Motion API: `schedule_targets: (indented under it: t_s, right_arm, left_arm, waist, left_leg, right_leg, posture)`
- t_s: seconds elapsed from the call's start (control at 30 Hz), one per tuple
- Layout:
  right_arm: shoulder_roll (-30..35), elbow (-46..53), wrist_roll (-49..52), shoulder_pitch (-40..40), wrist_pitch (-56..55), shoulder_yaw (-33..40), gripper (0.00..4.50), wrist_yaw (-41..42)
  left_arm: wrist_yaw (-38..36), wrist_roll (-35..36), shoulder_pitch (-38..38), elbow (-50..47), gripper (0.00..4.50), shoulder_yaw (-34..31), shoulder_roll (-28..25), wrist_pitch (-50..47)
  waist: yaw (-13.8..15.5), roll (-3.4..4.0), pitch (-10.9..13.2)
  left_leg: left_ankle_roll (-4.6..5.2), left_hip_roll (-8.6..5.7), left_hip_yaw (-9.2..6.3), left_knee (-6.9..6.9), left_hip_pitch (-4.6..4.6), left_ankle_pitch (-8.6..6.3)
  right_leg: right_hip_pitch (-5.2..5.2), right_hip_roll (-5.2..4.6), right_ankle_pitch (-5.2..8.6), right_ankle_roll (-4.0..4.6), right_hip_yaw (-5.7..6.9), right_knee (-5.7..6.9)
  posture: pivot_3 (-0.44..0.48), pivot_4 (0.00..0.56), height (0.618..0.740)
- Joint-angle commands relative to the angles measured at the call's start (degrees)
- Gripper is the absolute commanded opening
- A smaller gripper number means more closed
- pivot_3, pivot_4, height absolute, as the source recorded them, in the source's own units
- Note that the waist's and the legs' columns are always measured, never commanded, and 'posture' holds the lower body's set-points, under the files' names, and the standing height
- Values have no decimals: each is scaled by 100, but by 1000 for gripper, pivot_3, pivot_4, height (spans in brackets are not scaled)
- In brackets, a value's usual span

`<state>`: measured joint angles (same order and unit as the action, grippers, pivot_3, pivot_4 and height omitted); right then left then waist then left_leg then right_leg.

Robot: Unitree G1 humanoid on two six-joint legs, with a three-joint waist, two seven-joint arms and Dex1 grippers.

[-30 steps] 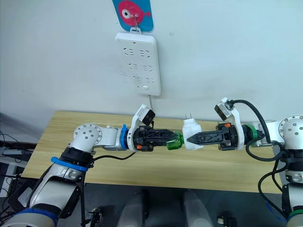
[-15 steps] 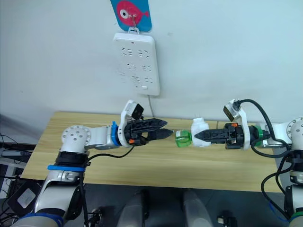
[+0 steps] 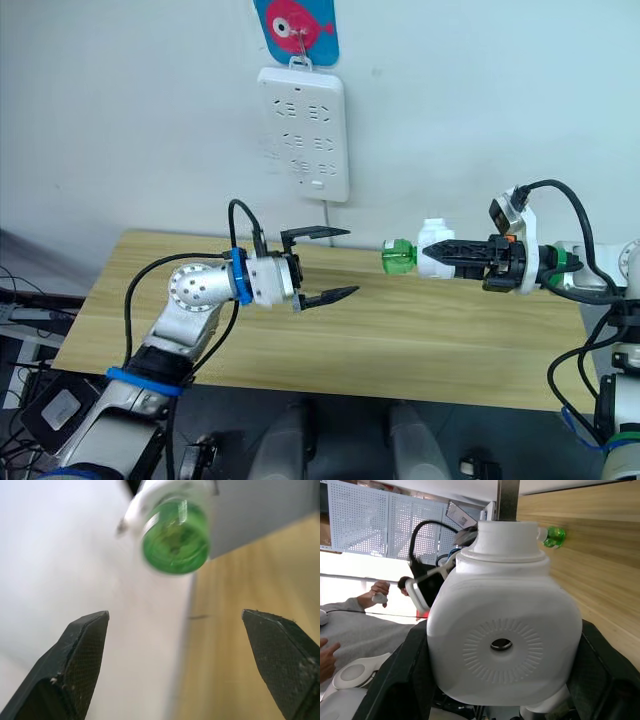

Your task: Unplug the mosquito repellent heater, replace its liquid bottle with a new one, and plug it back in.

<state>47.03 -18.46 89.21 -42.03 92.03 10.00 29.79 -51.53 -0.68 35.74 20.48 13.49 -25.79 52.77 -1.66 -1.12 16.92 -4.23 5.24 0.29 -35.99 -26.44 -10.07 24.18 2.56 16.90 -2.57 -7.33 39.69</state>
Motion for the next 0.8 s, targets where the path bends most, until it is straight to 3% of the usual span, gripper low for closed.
schedule_targets:
  t_s: [0.03,0.2,0.43,0.7,0.8]
  right_arm:
    - [25,85,401,-125,47,70,2987,-75]
    - [-21,165,674,-89,47,-10,2987,-247]
    - [-76,294,997,-4,-16,-144,2987,-469]
    - [-47,340,1260,50,-145,-229,2987,-675]
    - [-10,366,1347,83,-193,-257,2987,-726]
  left_arm:
    - [737,-950,418,751,4461,-239,129,1707]
    - [1618,-1858,812,1361,4461,-371,314,2435]
    - [2610,-2765,1143,1612,4461,-364,491,2693]
    - [3395,-3261,1372,1658,4461,-182,517,2885]
    - [3538,-3314,1378,1700,3951,-72,448,2988]
  waist:
    - [1,0,0]
    - [-4,0,0]
    - [-6,0,-1]
    - [-9,1,-1]
    - [-10,1,-1]
  left_leg:
    - [0,-1,-5,-1,-3,0]
    - [8,-2,-14,2,-6,-4]
    - [8,-4,-23,-6,-6,-4]
    - [7,-5,-24,-8,-5,-3]
    - [7,-5,-25,-7,-5,-3]
  right_leg:
    - [0,-1,-1,-2,5,-2]
    - [0,-1,-2,-4,15,5]
    - [0,-1,-3,-4,23,26]
    - [-1,-2,-5,-8,23,28]
    - [-1,-2,-5,-7,25,28]
  posture:
    - [-40,297,740]
    - [-39,293,740]
    - [-36,288,740]
    - [-40,287,740]
    - [-43,285,740]
